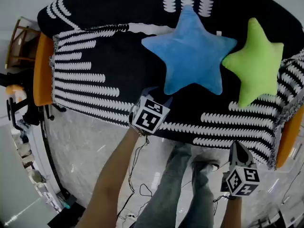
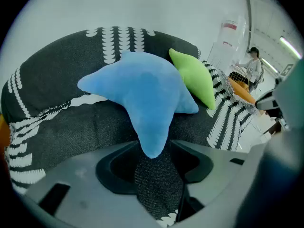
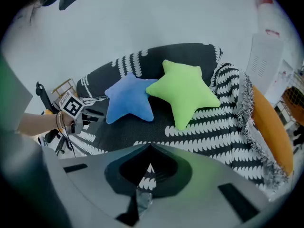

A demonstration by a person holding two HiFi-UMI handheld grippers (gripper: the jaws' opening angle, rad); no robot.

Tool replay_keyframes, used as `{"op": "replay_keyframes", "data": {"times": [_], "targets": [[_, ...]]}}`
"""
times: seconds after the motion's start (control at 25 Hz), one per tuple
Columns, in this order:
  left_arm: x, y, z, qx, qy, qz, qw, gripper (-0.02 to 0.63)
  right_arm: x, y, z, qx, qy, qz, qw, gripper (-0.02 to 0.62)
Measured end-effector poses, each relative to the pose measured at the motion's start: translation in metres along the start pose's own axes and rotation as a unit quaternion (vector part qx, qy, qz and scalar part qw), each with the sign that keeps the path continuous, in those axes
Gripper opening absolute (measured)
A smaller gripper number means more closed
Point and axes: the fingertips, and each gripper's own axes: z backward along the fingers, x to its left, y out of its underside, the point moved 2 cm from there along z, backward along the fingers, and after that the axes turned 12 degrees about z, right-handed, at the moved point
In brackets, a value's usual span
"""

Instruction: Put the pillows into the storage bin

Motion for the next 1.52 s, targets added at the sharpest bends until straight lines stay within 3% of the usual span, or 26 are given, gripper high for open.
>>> {"op": "replay_keyframes", "data": {"times": [0.48,0.88,1.0,1.2,1.52], "targets": [[0.008,-0.005,-0.032,0.023,0.014,-0.036,0.9990,0.209,-0.001,0.016,-0.026,0.017,-0.008,-0.013,1.000,0.002],[0.006,-0.004,-0.054,0.051,0.029,-0.041,0.9974,0.204,-0.015,0.020,-0.023,0.027,-0.003,-0.014,1.000,0.002],[-0.001,-0.007,-0.058,0.040,0.020,-0.038,0.9983,0.178,-0.024,0.024,-0.021,0.028,-0.004,-0.016,0.999,0.002],[-0.002,-0.012,-0.062,0.029,-0.005,-0.053,0.9982,0.075,-0.031,0.029,-0.030,0.017,-0.006,-0.023,1.000,0.002],[-0.021,-0.016,-0.036,0.029,0.008,-0.043,0.9986,0.054,-0.021,0.022,0.000,0.002,0.013,-0.027,1.000,0.002]]}}
